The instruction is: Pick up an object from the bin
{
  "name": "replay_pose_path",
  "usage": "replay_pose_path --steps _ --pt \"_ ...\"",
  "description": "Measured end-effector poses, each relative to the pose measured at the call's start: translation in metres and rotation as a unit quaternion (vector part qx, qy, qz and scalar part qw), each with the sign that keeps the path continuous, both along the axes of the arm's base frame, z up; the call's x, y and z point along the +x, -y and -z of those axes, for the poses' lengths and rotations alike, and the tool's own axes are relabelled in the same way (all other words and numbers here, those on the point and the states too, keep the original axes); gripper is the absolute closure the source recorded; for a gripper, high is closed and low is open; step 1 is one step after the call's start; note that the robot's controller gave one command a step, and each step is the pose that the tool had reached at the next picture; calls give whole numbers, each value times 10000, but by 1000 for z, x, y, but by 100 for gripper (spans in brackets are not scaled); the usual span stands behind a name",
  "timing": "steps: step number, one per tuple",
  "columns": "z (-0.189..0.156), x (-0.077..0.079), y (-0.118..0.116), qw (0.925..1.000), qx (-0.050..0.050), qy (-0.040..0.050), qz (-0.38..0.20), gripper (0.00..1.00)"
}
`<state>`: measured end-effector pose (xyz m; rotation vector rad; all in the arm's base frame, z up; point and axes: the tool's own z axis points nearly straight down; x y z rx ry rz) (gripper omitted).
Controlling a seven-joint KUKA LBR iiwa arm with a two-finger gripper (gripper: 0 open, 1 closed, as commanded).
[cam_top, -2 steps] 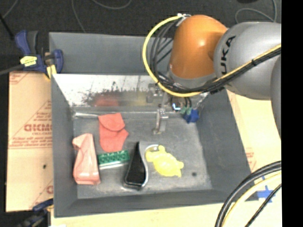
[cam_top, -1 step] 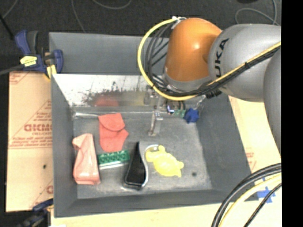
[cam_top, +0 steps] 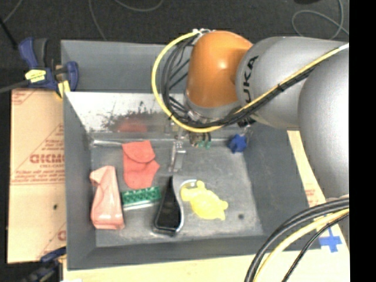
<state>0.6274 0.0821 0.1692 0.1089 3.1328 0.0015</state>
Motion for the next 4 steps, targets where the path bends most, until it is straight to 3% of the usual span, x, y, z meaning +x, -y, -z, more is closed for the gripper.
replay_pose_path --steps 1,2,3,4 --pt "30 5 -6 9951 -12 -2 -991 0" --pt "80 11 -49 9962 -7 39 -875 0" --pt "97 -8 -76 9990 2 23 -451 100" --pt "97 -8 -76 9990 2 23 -449 100"
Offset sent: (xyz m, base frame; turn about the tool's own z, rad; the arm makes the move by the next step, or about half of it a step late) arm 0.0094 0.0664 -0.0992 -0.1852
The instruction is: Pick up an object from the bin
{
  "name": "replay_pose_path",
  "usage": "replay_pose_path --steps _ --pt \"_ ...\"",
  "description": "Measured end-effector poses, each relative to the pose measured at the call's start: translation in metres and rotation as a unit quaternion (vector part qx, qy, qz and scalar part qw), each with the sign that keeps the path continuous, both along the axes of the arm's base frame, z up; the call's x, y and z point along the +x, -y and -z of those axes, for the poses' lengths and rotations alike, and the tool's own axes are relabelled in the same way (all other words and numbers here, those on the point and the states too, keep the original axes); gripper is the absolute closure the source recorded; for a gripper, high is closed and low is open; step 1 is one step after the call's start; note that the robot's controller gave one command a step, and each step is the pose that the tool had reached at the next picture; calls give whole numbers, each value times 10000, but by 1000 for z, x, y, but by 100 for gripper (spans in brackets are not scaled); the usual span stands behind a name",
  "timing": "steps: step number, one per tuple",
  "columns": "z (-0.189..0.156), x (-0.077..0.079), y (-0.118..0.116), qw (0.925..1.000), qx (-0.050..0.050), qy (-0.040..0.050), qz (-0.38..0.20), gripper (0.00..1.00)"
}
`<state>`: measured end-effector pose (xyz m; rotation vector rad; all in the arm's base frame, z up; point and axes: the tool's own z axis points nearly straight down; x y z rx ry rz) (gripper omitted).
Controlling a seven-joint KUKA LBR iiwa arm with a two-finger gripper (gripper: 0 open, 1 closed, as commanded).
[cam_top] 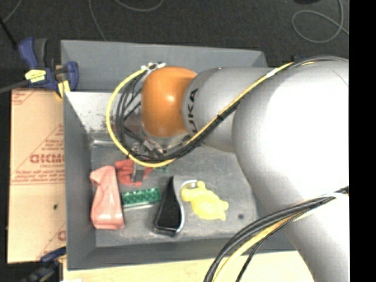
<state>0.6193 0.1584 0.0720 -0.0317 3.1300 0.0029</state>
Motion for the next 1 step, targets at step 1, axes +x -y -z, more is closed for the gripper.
replay_pose_path --steps 1 --pt "-122 7 -3 9996 -5 25 -271 100"
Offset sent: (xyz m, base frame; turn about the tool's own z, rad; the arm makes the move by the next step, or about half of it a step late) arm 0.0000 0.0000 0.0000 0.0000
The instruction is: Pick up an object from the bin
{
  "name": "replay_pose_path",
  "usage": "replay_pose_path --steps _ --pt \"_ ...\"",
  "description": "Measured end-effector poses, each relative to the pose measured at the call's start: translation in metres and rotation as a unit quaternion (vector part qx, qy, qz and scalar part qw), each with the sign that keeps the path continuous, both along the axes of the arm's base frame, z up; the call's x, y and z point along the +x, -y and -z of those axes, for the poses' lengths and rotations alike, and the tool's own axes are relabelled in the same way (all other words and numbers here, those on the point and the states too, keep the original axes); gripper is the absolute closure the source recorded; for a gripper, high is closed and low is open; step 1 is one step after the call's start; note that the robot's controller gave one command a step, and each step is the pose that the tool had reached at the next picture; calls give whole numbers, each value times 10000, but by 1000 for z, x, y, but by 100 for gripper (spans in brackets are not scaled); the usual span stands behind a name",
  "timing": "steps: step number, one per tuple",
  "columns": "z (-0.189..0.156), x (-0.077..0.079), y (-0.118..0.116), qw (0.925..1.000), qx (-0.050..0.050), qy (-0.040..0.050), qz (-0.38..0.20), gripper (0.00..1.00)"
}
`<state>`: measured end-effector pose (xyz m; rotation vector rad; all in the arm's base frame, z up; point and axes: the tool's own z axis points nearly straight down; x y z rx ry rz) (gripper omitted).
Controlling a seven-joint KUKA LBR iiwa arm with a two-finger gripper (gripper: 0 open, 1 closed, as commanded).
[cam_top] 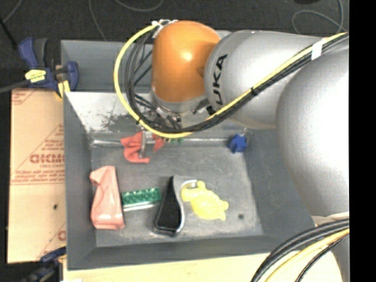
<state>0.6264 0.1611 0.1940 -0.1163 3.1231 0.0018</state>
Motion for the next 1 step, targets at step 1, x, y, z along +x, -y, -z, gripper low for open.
replay_pose_path --steps 1 --pt "0 0 0 10000 0 -5 2 100"
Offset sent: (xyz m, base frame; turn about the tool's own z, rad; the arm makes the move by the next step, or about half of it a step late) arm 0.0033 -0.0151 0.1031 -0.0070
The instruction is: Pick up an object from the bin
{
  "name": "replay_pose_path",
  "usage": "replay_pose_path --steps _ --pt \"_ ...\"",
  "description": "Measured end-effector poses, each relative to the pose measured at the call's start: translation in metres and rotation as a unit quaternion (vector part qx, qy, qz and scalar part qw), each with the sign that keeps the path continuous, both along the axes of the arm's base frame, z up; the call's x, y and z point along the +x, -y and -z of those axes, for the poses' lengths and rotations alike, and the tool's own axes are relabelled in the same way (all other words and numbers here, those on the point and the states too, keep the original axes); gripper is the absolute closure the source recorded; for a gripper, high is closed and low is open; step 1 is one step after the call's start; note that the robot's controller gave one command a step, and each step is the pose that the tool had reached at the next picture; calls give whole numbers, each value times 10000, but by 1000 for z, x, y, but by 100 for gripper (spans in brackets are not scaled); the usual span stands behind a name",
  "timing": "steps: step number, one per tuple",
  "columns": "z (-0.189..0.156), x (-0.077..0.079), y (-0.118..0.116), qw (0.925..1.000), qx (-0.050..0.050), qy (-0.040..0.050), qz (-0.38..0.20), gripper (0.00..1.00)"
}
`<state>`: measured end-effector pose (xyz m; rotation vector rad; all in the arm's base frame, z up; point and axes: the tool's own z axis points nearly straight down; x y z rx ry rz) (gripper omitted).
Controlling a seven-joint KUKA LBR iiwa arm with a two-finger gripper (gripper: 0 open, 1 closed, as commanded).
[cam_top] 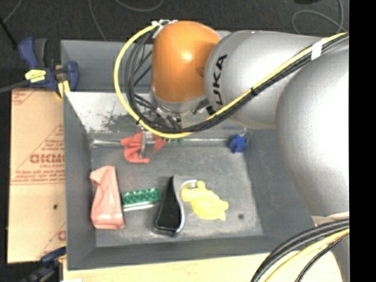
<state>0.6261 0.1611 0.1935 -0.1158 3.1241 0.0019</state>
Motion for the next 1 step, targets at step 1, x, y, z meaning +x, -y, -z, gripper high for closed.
replay_pose_path --steps 1 --pt "-45 1 7 10000 -6 -21 -11 100"
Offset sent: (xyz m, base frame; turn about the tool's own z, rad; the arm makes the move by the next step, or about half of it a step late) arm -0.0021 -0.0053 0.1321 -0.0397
